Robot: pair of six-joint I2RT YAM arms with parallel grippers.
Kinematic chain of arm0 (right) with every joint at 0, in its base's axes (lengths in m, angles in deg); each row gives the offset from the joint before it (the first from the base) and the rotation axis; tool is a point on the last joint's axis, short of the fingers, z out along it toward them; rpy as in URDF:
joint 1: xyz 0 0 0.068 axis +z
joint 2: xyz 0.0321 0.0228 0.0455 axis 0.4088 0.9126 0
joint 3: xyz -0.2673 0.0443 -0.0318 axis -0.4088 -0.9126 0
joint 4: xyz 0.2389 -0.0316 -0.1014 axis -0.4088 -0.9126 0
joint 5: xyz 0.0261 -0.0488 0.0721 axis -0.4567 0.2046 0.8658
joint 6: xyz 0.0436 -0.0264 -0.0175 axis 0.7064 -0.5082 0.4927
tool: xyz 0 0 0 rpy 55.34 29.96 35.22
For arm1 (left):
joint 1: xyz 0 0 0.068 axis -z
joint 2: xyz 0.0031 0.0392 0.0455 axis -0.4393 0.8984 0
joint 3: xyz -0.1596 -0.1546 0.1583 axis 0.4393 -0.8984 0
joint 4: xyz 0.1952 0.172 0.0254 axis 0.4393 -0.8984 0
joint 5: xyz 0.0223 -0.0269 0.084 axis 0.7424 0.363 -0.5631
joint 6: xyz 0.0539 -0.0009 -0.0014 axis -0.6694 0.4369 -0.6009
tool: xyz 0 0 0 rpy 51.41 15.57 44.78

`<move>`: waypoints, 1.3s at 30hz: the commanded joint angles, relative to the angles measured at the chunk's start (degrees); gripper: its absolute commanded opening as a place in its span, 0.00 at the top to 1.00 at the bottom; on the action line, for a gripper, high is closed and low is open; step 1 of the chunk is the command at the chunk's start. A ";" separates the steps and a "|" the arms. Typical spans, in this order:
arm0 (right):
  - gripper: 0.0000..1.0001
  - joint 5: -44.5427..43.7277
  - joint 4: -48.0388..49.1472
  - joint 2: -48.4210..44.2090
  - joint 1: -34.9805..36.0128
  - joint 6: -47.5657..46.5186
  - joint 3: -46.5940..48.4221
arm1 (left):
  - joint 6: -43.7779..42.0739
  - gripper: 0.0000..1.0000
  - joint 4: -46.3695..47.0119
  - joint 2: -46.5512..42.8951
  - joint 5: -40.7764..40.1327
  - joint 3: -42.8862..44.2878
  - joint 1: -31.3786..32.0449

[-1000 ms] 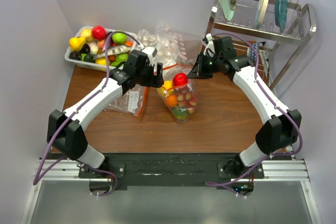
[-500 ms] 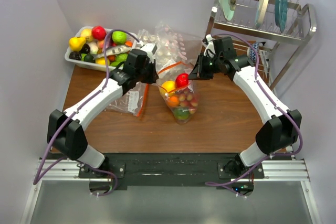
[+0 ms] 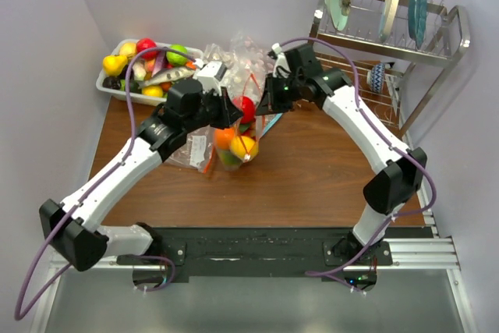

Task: Place the food in the zip-top bag and seal the zipper
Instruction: Adjust the zipper food storage bag at the center of the board.

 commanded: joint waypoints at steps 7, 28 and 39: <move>1.00 -3.41 -4.57 3.80 4.36 -1.33 9.78 | 9.53 1.00 15.94 -5.09 4.47 -12.33 0.26; 0.59 -4.02 -4.23 0.57 5.07 -6.59 4.10 | 22.72 1.00 38.90 -5.00 -1.94 -29.84 0.26; 0.44 -6.48 30.64 -31.24 4.98 -7.57 -34.57 | 18.86 1.00 34.79 -6.23 -5.02 -28.44 0.26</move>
